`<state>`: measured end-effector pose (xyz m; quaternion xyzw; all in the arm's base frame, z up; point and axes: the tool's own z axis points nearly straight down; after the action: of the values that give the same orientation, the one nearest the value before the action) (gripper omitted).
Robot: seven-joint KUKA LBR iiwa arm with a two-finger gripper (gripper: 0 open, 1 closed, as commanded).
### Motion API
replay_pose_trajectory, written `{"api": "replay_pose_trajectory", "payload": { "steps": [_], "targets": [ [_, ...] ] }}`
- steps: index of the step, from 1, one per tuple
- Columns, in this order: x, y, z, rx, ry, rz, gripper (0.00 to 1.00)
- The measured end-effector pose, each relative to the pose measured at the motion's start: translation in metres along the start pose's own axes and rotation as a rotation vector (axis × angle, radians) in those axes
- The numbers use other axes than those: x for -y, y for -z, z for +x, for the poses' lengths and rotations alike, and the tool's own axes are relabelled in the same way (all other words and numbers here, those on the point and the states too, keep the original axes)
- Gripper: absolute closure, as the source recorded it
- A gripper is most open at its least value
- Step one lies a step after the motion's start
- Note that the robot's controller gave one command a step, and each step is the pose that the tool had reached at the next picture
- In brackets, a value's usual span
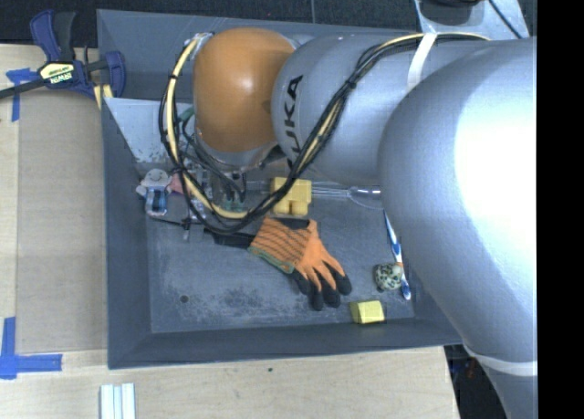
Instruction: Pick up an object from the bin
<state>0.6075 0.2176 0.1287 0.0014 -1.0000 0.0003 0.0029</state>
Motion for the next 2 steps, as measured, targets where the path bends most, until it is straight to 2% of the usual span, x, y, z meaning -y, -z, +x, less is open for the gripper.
{"api": "replay_pose_trajectory", "payload": {
  "steps": [1, 2],
  "targets": [
    [0.001, 0.005, -0.002, 0.008, -0.003, -0.002, 0.00],
    [0.071, -0.055, -0.005, 0.010, -0.101, -0.003, 0.00]
  ]
}}
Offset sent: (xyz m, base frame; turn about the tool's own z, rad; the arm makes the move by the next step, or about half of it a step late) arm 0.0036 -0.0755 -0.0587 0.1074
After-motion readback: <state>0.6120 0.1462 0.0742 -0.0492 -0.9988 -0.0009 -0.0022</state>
